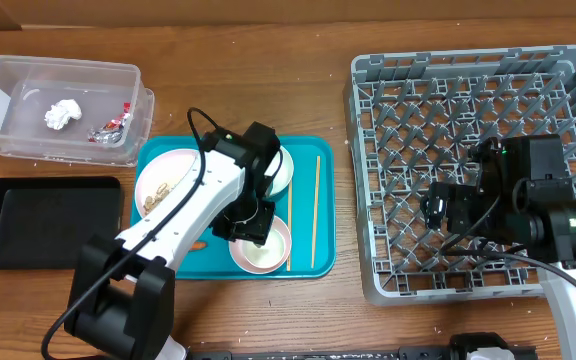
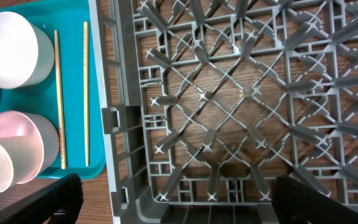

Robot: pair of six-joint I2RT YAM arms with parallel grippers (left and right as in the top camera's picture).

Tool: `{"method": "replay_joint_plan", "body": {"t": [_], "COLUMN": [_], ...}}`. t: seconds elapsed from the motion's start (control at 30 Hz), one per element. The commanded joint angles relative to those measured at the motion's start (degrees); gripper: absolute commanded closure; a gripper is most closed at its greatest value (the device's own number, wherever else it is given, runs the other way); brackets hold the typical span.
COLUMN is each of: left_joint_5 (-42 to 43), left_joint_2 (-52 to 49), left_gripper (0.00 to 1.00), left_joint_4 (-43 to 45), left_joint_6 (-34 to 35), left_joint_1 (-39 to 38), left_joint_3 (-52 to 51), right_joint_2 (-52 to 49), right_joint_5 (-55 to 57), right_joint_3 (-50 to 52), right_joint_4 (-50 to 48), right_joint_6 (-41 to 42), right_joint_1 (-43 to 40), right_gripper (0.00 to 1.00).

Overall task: Sort waste into correct bins and load items into the dishwasher
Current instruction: 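Grasp the white bowl with the left gripper and lift it toward the right gripper, then take the white bowl from the left gripper with the right gripper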

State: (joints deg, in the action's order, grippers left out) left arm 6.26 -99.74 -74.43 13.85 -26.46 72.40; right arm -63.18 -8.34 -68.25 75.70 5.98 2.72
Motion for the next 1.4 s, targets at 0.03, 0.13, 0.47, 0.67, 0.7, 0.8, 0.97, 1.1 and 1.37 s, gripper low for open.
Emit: {"method": "replay_joint_plan", "body": {"t": [0.03,0.13,0.47,0.67,0.7,0.8,0.97,1.1,1.37], "left_joint_5": [-0.6,-2.5,0.7,33.2,40.6,57.8,74.6,75.8,77.4], "left_joint_2": [0.8,0.8,0.8,0.8,0.8,0.4,-0.3,-0.4,-0.4], "left_gripper": [0.9,0.96,0.96,0.96,0.96,0.96,0.96,0.96,0.96], "left_joint_4": [1.2,1.3,-7.9,-4.2,-1.9,6.0,17.2,19.7,19.6], "left_joint_6": [1.0,1.0,-4.5,-13.1,-14.1,-14.6,-14.5,-12.5,-12.3], "left_joint_1": [-0.1,0.7,7.1,13.0,13.6,14.6,13.6,13.3,13.3], "left_joint_3": [-1.5,-0.3,12.5,21.5,21.6,21.5,21.5,21.5,21.5], "right_joint_2": [0.4,0.4,0.4,0.3,0.3,-0.2,-3.1,-5.7,-9.1], "right_joint_5": [0.8,0.8,5.3,17.2,15.8,-0.3,-39.3,-51.2,-66.2], "right_joint_3": [-1.2,-1.2,-1.2,-1.2,-1.2,-1.2,-1.2,-1.2,-1.2], "right_joint_4": [-0.2,-0.2,-0.6,-7.0,-9.0,-15.8,-22.5,-27.6,-39.6], "right_joint_6": [0.0,0.0,0.0,8.8,9.0,1.7,-14.4,-15.5,-16.9], "right_joint_1": [0.2,0.2,0.2,-0.8,-1.1,-1.3,-1.3,-1.3,-1.3], "right_gripper": [0.0,0.0,0.0,0.0,0.0,0.0,0.0,0.0,0.0]}}
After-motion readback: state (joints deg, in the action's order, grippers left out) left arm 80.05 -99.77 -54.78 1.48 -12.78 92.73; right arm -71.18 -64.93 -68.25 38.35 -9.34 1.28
